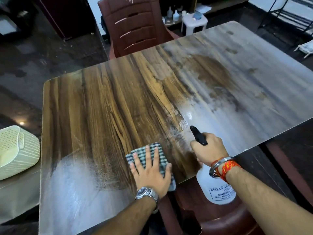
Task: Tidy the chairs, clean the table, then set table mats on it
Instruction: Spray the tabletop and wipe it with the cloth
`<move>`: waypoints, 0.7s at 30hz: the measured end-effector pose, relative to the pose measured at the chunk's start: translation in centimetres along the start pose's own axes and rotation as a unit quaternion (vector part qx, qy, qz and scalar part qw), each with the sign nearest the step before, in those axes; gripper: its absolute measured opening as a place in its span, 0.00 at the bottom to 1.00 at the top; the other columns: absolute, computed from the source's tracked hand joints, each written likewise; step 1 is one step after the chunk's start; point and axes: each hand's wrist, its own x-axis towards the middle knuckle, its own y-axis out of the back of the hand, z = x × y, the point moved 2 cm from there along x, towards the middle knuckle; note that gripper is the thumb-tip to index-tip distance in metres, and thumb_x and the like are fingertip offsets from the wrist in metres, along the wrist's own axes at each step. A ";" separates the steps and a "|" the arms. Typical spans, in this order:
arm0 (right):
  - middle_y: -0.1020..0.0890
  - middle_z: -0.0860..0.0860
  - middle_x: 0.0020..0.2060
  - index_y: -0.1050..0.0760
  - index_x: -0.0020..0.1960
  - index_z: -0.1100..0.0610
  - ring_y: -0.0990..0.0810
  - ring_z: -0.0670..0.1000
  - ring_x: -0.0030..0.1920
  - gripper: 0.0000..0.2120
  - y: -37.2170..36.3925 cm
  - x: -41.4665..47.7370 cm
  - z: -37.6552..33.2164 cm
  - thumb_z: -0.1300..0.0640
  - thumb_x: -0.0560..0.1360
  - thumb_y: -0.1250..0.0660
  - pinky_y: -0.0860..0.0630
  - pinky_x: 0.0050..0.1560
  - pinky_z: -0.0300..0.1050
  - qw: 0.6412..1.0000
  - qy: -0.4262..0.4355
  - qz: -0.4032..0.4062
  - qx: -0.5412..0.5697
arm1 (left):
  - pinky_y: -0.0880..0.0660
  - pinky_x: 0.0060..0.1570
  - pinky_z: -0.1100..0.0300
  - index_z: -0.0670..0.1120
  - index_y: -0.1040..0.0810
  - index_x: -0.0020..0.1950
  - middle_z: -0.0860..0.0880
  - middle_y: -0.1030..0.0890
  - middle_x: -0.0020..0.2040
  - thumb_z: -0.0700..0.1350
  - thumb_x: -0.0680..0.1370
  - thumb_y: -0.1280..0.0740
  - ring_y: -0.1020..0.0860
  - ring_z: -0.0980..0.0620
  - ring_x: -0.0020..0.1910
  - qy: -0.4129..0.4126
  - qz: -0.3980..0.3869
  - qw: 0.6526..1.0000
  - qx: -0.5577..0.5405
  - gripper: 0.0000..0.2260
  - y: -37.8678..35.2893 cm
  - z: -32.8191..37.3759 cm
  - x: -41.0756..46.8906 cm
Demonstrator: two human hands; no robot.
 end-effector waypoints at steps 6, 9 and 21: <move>0.17 0.61 0.33 0.28 0.36 0.60 0.17 0.64 0.37 0.09 2.9 3.1 -2.4 0.54 0.67 0.38 0.19 0.38 0.54 1.000 0.018 -0.007 -0.021 | 0.65 0.70 0.39 0.59 0.59 0.78 0.56 0.62 0.78 0.70 0.75 0.56 0.63 0.37 0.76 0.066 -0.023 0.997 -0.012 0.33 1.3 2.0 4.2; 0.19 0.57 0.30 0.25 0.39 0.61 0.16 0.61 0.36 0.09 3.9 5.8 -5.1 0.55 0.69 0.36 0.18 0.38 0.54 0.999 0.039 -0.011 -0.017 | 0.66 0.71 0.38 0.60 0.61 0.77 0.56 0.63 0.78 0.69 0.76 0.57 0.65 0.38 0.75 0.028 -0.035 0.999 -0.013 0.32 2.4 4.1 10.1; 0.24 0.53 0.27 0.26 0.42 0.65 0.16 0.64 0.37 0.14 4.1 19.9 -13.2 0.54 0.65 0.37 0.18 0.38 0.54 0.998 0.052 0.034 0.002 | 0.63 0.71 0.36 0.60 0.56 0.78 0.55 0.58 0.79 0.71 0.75 0.55 0.62 0.37 0.76 0.006 -0.015 1.000 -0.005 0.34 6.2 8.4 37.0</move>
